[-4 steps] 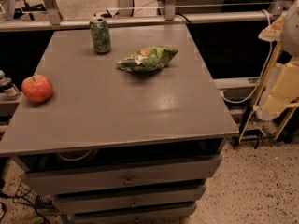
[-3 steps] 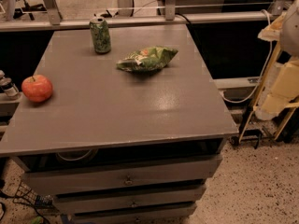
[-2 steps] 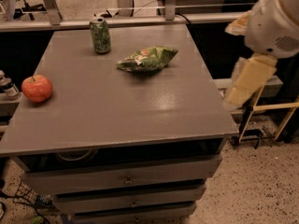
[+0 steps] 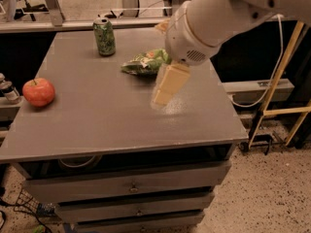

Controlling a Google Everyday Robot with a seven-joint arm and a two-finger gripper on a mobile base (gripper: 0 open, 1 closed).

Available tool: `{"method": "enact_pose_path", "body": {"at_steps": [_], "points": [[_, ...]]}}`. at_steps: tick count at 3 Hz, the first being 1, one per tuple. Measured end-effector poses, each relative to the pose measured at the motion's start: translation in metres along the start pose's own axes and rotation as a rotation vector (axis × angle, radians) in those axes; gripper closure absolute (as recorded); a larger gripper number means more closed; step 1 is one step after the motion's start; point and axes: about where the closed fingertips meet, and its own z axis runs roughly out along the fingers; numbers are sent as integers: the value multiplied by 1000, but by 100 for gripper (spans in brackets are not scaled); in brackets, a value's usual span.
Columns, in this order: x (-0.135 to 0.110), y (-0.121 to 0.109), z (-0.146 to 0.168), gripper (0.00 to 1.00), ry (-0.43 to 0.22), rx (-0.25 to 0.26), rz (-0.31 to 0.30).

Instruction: Move green jalapeno chip bag near apple

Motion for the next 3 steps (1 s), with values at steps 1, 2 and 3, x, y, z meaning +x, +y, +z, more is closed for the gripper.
{"method": "enact_pose_path", "body": {"at_steps": [1,2,3], "points": [[-3,-1,0,0,-4,5,-4],[3,-18,14,0,0,40,28],[15,-51,38,0,22,91,31]]}}
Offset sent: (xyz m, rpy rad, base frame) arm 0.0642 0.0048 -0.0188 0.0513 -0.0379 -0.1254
